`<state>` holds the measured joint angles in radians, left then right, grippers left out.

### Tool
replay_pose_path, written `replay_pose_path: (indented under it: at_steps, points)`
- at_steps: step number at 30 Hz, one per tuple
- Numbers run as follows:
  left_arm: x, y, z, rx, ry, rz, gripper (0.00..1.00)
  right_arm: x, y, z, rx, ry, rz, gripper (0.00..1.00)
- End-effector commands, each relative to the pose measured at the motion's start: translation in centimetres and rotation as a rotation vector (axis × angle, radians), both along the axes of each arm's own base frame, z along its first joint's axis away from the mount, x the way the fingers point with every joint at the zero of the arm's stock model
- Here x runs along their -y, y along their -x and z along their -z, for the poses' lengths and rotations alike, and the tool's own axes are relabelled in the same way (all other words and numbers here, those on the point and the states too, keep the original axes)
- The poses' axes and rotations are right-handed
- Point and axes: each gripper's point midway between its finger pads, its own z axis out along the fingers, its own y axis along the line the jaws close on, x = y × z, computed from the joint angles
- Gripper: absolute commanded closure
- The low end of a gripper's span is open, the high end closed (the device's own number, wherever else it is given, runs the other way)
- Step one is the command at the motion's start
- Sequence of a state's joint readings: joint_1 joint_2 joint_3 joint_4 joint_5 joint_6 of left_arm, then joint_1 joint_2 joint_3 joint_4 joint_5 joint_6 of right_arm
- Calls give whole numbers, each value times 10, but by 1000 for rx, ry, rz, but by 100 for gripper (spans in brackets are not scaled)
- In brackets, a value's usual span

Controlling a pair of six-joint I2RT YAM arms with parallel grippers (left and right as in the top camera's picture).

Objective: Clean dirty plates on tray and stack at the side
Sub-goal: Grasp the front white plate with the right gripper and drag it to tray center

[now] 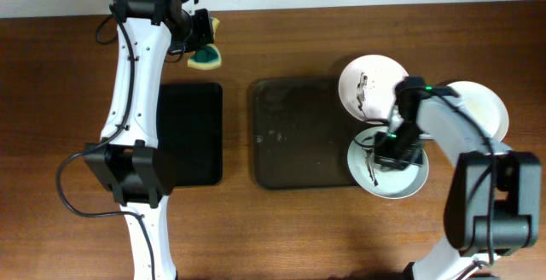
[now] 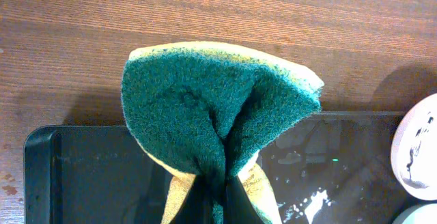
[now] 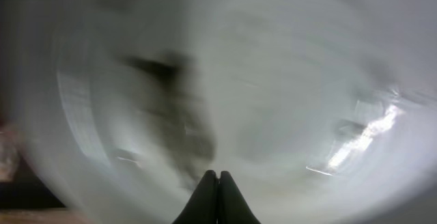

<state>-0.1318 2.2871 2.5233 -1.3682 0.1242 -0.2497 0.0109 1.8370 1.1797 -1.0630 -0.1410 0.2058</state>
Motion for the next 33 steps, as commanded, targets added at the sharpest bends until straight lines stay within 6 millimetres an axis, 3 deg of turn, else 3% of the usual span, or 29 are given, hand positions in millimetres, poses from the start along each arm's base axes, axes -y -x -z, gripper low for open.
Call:
replay_pose_path:
  at_steps: [1,2,5,6,8,11,14,16,21,24,30,33]
  points:
    - [4,0,-10,27,5,27,100,-47,-13,-6,83,-5,-3,96]
    - [4,1,-9,22,4,27,100,-58,-15,-7,100,2,-23,96]
    - [4,2,-9,18,4,27,100,-61,-24,-18,122,-4,-47,96]
    - [4,2,-9,18,4,27,100,-62,-27,-23,133,-8,-81,86]
    - [4,2,-9,18,4,27,100,-61,-27,-24,137,-7,-107,80]
    - [4,2,-9,18,4,27,100,-59,-27,-26,137,8,-129,78]
    - [4,2,-9,18,4,27,100,-71,-23,-27,143,25,-215,74]
    - [4,2,-9,18,4,27,100,-71,-21,-24,156,134,-268,70]
    - [4,2,-9,18,4,27,100,-62,-22,-13,140,245,-294,71]
    - [4,2,-9,18,4,27,100,-61,-22,-7,143,254,-295,80]
    - [4,2,-9,18,4,27,100,-61,-17,0,130,240,-303,80]
    - [4,2,-9,18,4,27,100,-67,-21,-1,146,212,-302,74]
